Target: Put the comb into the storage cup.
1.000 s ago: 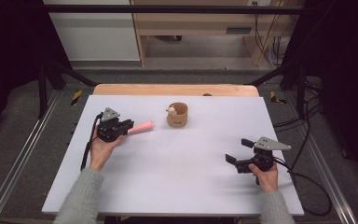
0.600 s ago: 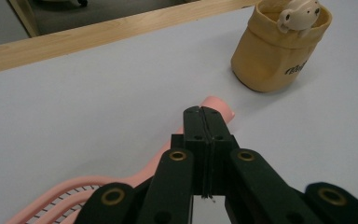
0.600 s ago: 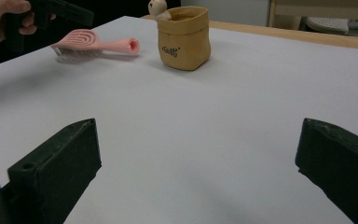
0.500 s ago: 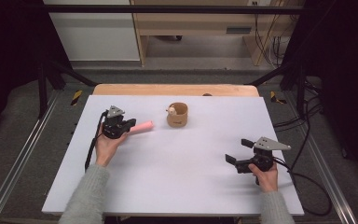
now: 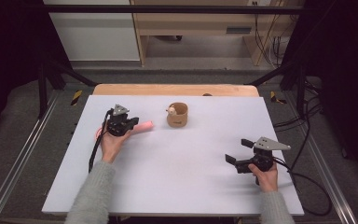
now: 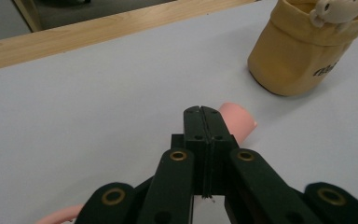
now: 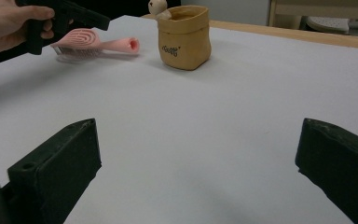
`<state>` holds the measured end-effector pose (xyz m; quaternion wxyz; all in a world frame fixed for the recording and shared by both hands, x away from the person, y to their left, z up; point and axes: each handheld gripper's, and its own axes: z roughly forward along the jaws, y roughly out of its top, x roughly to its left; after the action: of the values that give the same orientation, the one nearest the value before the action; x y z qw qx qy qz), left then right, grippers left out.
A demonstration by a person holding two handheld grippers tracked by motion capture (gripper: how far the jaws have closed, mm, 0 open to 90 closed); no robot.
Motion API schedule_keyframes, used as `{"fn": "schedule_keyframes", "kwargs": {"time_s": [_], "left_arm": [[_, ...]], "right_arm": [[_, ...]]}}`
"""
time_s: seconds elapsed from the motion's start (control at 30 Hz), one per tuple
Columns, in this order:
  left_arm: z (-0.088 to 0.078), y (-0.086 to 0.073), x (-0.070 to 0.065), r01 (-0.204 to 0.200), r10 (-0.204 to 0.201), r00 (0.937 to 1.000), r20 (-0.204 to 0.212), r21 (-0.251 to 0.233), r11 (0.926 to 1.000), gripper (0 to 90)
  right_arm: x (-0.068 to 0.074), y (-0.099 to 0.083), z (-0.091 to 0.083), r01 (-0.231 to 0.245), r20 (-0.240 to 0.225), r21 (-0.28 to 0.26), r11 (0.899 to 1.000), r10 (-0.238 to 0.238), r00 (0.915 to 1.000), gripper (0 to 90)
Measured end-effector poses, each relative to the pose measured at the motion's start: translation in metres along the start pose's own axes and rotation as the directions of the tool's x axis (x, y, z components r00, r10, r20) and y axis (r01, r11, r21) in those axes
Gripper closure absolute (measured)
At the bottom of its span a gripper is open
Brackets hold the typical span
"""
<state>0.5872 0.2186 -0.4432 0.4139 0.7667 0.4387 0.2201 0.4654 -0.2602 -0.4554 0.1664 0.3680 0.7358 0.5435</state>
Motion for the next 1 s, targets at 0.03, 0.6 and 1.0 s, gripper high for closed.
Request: {"fn": "schedule_keyframes", "kwargs": {"time_s": [0.03,0.6,1.0], "left_arm": [[0.001,-0.001,0.000,0.000,0.000,1.0000,-0.003,0.005,1.0000,89.7],[0.016,-0.007,0.005,0.010,-0.009,0.9997,-0.021,0.046,0.9989,89.6],[0.019,-0.009,0.005,0.006,-0.006,0.9999,-0.009,0.065,0.9978,89.6]], "right_arm": [[0.000,0.000,0.000,0.000,-0.001,0.000,1.000,0.000,1.0000,0.3],[0.000,0.000,0.000,-0.001,-0.003,0.001,1.000,0.001,1.0000,0.4],[0.000,0.000,0.000,0.001,-0.003,-0.001,1.000,-0.001,1.0000,0.4]]}}
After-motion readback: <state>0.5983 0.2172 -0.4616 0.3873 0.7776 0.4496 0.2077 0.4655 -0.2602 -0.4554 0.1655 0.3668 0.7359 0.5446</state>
